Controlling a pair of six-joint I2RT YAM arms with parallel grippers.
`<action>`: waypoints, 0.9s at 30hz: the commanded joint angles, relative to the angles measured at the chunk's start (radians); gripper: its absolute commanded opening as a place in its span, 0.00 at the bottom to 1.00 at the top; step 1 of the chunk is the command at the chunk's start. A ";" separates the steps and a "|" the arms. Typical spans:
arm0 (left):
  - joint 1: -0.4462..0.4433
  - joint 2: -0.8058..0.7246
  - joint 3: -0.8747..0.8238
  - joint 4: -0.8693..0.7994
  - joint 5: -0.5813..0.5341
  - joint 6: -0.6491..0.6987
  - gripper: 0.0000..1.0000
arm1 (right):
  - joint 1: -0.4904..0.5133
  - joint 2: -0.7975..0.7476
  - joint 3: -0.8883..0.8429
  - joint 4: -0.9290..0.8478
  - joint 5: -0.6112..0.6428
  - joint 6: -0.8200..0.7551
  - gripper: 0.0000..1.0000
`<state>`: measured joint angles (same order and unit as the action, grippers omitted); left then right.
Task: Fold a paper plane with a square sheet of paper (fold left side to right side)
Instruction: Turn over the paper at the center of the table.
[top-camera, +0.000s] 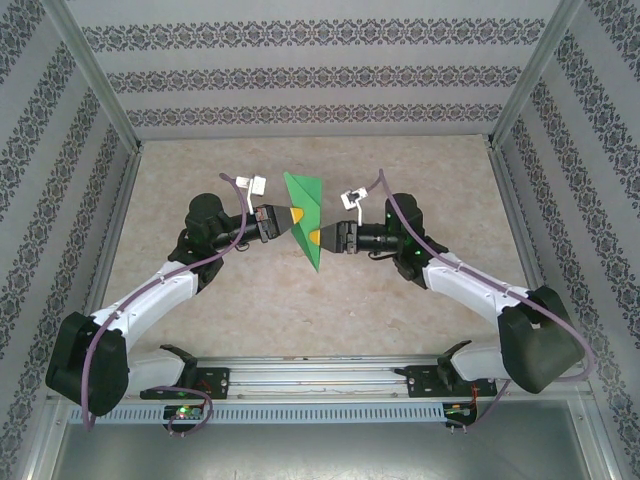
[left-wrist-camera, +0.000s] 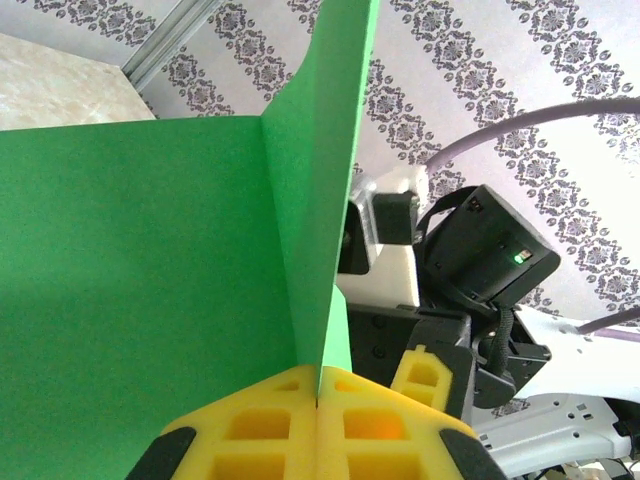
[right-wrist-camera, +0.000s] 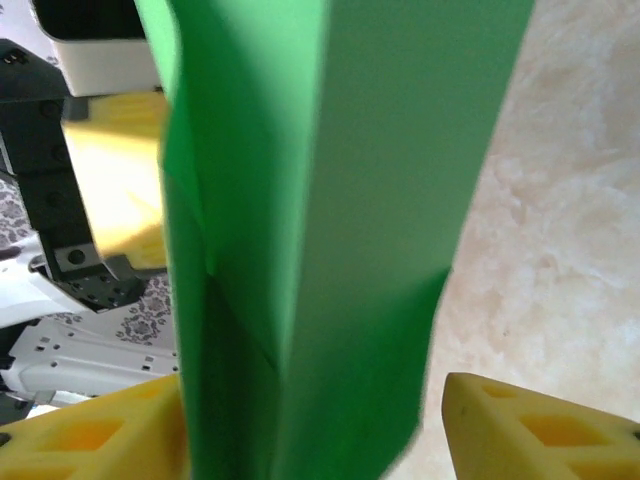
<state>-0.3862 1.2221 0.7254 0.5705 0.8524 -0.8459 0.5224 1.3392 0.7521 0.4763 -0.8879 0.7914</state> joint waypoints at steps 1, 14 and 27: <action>-0.011 -0.012 0.024 0.045 -0.002 0.008 0.05 | 0.010 0.007 0.057 0.047 -0.037 -0.001 0.57; -0.011 -0.021 0.016 0.011 -0.023 0.025 0.21 | -0.005 0.003 0.081 0.020 -0.028 -0.015 0.19; -0.003 -0.185 0.008 -0.313 -0.258 0.217 0.51 | -0.033 -0.062 0.062 -0.074 0.016 -0.078 0.00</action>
<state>-0.3862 1.0866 0.7254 0.3710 0.6819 -0.7185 0.4992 1.3121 0.8047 0.4294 -0.8913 0.7582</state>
